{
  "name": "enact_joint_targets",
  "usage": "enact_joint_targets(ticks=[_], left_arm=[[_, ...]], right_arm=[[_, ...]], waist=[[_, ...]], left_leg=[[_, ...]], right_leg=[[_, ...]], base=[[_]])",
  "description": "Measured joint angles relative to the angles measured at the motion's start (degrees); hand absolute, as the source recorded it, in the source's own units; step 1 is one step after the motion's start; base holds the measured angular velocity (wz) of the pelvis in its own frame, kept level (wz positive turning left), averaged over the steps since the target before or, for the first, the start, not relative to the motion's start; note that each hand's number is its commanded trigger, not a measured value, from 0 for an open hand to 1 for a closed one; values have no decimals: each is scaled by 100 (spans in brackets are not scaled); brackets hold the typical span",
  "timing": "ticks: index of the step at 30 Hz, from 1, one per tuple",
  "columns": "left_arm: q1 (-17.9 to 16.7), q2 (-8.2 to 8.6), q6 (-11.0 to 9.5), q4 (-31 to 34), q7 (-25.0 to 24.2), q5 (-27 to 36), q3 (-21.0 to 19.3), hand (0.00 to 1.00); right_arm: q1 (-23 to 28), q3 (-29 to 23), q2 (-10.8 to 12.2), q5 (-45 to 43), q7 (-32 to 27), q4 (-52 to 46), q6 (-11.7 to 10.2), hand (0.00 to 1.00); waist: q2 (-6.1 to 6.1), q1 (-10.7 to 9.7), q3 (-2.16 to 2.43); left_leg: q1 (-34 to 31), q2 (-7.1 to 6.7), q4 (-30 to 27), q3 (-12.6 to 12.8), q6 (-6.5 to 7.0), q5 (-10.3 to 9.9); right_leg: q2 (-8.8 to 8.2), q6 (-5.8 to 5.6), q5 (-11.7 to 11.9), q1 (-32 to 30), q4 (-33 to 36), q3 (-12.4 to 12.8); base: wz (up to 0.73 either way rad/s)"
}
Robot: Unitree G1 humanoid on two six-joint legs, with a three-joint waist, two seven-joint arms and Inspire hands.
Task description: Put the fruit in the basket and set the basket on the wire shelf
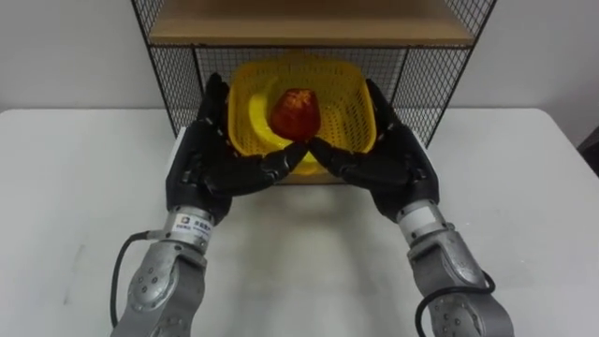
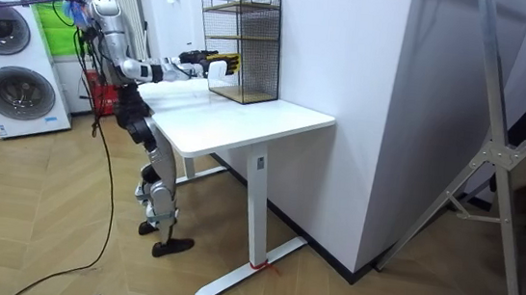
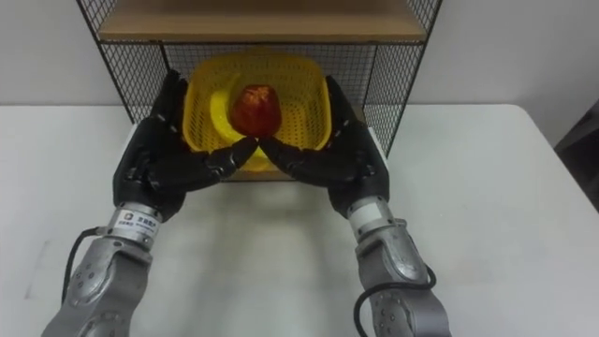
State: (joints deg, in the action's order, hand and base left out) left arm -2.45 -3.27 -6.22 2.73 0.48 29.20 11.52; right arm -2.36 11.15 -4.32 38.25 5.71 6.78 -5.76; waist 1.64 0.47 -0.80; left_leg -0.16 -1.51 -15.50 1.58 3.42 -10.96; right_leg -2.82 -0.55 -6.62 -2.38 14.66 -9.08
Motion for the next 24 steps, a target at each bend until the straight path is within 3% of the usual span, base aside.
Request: enact_joint_targets(ticks=[2, 7, 14, 20, 24], left_arm=[[43, 2, 7, -75, 7, 0, 1, 0], [190, 13, 198, -218, 38, -10, 11, 0], [986, 25, 632, -1142, 477, 58, -3, 0], [1786, 141, 851, -1823, 858, 32, -16, 0], [2228, 190, 1138, -2265, 1101, 195, -143, 0]], right_arm=[[-78, -1, 1, 25, -13, 113, 11, 0], [-229, -13, 6, -14, -260, 203, 142, 0], [-947, -21, 177, 66, -804, 1053, 401, 0], [-1646, 0, 233, 302, -1308, 1750, 501, 0], [-2207, -97, 172, 468, -1386, 2226, 784, 0]], waist=[[-4, -5, -9], [-18, -29, -19], [-21, -21, -49], [-38, -18, -59], [-62, -14, -70]], left_leg=[[45, 2, 18, 16, -6, 5], [85, 30, 107, 20, -14, 38], [131, 64, 263, 134, -21, 119], [174, 65, 325, 152, -30, 167], [201, 67, 386, 175, -37, 205]], right_leg=[[17, 56, 35, 26, -2, 46], [78, -3, 123, 142, -235, 83], [93, 68, 273, 182, -404, 51], [94, 94, 291, 184, -404, 70], [98, 117, 311, 175, -405, 88]], base=[[-4], [-1], [-3], [0], [-2]])
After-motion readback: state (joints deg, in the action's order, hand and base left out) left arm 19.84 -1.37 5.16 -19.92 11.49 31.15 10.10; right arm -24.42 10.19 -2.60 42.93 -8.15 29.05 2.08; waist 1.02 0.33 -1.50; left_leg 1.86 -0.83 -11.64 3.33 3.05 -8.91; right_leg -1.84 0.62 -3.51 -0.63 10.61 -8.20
